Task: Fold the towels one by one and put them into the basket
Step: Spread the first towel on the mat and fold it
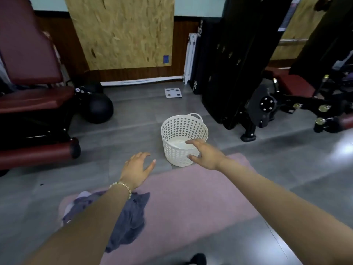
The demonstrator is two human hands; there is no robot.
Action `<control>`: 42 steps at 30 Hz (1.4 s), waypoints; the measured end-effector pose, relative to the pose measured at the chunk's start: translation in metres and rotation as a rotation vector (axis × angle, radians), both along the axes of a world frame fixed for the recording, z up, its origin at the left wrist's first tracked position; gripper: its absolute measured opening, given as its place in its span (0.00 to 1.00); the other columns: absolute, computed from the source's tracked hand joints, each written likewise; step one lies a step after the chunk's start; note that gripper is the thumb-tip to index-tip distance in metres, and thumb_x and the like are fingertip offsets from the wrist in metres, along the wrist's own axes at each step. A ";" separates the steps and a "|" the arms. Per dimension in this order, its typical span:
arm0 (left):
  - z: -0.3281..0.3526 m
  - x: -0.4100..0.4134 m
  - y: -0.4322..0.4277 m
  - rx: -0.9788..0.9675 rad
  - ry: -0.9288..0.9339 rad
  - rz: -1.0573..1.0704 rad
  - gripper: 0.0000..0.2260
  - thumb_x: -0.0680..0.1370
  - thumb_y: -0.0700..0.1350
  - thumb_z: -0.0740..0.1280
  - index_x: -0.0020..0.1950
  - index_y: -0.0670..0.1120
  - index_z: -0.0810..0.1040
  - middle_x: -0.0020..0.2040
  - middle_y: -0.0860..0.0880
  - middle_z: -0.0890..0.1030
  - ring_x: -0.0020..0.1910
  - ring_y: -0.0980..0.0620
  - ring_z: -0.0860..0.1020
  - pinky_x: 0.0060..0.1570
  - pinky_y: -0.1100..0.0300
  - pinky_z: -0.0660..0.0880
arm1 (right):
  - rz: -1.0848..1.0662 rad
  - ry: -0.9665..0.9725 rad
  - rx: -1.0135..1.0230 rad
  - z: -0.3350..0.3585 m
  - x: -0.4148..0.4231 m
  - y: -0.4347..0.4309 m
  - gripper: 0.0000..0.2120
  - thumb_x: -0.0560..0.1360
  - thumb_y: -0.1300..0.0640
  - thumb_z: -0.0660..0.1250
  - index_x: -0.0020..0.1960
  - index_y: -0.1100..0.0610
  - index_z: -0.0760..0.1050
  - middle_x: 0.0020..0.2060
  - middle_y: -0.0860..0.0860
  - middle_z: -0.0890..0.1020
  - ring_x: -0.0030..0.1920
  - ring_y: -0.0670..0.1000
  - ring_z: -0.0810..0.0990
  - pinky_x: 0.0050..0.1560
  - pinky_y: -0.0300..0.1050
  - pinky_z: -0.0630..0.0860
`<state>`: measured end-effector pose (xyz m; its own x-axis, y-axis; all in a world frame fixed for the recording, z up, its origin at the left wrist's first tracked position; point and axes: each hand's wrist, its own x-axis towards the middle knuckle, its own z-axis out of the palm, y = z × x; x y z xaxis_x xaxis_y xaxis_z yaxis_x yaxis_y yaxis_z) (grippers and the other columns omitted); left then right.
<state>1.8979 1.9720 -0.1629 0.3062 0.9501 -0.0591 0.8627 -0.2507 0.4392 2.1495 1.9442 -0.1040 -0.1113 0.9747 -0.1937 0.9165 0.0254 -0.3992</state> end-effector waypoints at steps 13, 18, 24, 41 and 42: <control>-0.006 0.067 0.025 -0.045 0.098 -0.027 0.32 0.73 0.64 0.47 0.69 0.48 0.69 0.67 0.50 0.72 0.67 0.50 0.68 0.65 0.58 0.62 | 0.072 -0.035 0.003 -0.010 0.065 0.042 0.26 0.78 0.50 0.63 0.73 0.53 0.61 0.70 0.49 0.66 0.68 0.52 0.68 0.66 0.48 0.67; -0.011 0.056 0.008 -0.047 0.131 -0.015 0.41 0.66 0.68 0.40 0.70 0.49 0.68 0.68 0.51 0.72 0.67 0.51 0.68 0.65 0.59 0.60 | 0.074 -0.045 -0.002 -0.015 0.055 0.033 0.27 0.77 0.49 0.63 0.73 0.52 0.60 0.70 0.49 0.66 0.68 0.53 0.68 0.65 0.52 0.69; -0.030 0.020 -0.004 -0.097 0.099 0.104 0.36 0.70 0.67 0.45 0.70 0.48 0.68 0.69 0.49 0.71 0.68 0.49 0.67 0.67 0.57 0.60 | 0.226 -0.090 -0.041 -0.031 0.020 0.054 0.27 0.78 0.50 0.63 0.74 0.51 0.59 0.72 0.48 0.63 0.70 0.53 0.66 0.67 0.48 0.66; -0.254 0.022 -0.046 -0.304 0.174 0.776 0.27 0.79 0.60 0.57 0.74 0.48 0.63 0.72 0.48 0.68 0.69 0.48 0.67 0.66 0.57 0.64 | 0.767 -0.065 -0.259 -0.303 -0.006 0.134 0.29 0.79 0.48 0.60 0.76 0.52 0.54 0.73 0.48 0.61 0.70 0.51 0.64 0.69 0.45 0.63; -0.276 0.022 -0.048 -0.317 0.176 0.789 0.29 0.78 0.62 0.56 0.74 0.48 0.62 0.72 0.49 0.68 0.70 0.48 0.67 0.66 0.57 0.63 | 0.766 -0.052 -0.269 -0.329 -0.010 0.136 0.29 0.79 0.48 0.59 0.76 0.52 0.54 0.73 0.48 0.61 0.70 0.51 0.65 0.69 0.45 0.64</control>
<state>1.9200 1.9238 -0.4385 -0.4734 0.8119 -0.3416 0.7951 0.5607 0.2309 2.1392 2.0803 -0.4334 -0.7127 0.5512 -0.4338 0.7014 0.5619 -0.4384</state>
